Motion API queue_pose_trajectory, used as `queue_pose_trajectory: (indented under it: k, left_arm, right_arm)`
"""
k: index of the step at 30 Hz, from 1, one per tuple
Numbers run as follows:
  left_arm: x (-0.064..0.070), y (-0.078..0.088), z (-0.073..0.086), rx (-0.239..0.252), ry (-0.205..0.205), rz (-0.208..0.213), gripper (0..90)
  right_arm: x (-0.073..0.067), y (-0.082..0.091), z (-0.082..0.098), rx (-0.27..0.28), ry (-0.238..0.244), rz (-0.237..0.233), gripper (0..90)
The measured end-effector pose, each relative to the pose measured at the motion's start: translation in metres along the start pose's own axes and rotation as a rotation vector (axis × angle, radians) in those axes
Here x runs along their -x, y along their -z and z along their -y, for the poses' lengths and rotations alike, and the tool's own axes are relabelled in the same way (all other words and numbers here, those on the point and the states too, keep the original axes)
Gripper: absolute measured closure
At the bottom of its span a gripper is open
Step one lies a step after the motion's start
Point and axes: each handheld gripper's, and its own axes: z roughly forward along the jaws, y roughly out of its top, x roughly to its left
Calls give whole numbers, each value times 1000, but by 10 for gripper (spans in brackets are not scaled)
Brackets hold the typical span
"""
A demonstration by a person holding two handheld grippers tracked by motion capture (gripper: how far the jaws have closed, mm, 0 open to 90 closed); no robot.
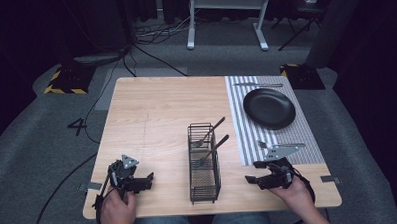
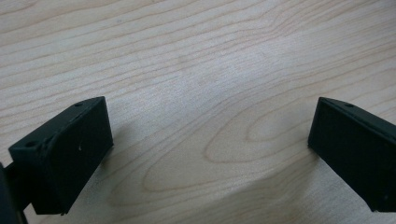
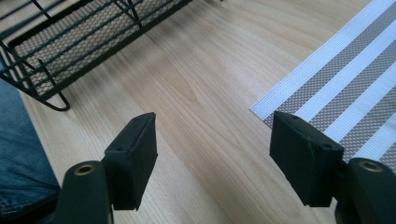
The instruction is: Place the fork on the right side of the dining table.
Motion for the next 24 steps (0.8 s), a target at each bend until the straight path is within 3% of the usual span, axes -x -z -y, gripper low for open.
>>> queue_pose_trajectory:
  k: [8, 13, 24]
  left_arm:
    - [0, 0, 0, 0, 0, 0, 0]
    - [0, 0, 0, 0, 0, 0, 0]
    - [0, 0, 0, 0, 0, 0, 0]
  right_arm:
    - [1, -15, 11, 11, -3, 33, 331]
    - [1, -19, 18, 55, -22, 62, 341]
    - [-2, -32, 27, 73, 4, 130, 342]
